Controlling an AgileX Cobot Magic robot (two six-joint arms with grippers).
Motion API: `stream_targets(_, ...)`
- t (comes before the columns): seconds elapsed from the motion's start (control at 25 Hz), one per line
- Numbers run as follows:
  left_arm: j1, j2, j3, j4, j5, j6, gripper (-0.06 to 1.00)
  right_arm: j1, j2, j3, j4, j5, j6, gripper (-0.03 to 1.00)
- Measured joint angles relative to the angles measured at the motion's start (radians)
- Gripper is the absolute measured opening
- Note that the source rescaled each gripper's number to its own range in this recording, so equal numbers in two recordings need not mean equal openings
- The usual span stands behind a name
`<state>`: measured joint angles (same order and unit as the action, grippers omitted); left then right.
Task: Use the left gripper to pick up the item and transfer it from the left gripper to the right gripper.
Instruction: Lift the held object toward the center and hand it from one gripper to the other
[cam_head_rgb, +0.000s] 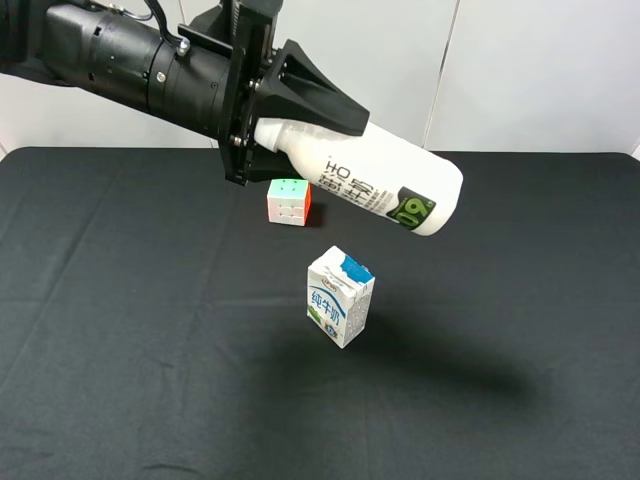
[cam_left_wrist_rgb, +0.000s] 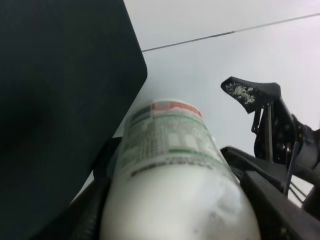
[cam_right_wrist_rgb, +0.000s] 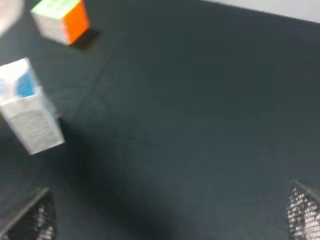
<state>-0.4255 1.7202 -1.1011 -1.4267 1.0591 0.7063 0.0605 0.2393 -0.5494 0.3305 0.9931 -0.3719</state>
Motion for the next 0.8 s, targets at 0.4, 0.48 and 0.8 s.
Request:
stream_targets(0.4,0.000,0.000,0.000,-0.001,0.000,0.003,0.02,0.248,0.208,-0.112,0.013,-0.140,-0.123,1.00)
stream_targets(0.48,0.000,0.000,0.000,-0.001,0.000,0.003,0.02,0.314,0.247,-0.137,-0.020,-0.156,-0.124,1.00)
stream_targets(0.8,0.000,0.000,0.000,-0.001,0.000,0.003,0.02,0.560,0.486,-0.242,-0.124,-0.215,-0.124,1.00)
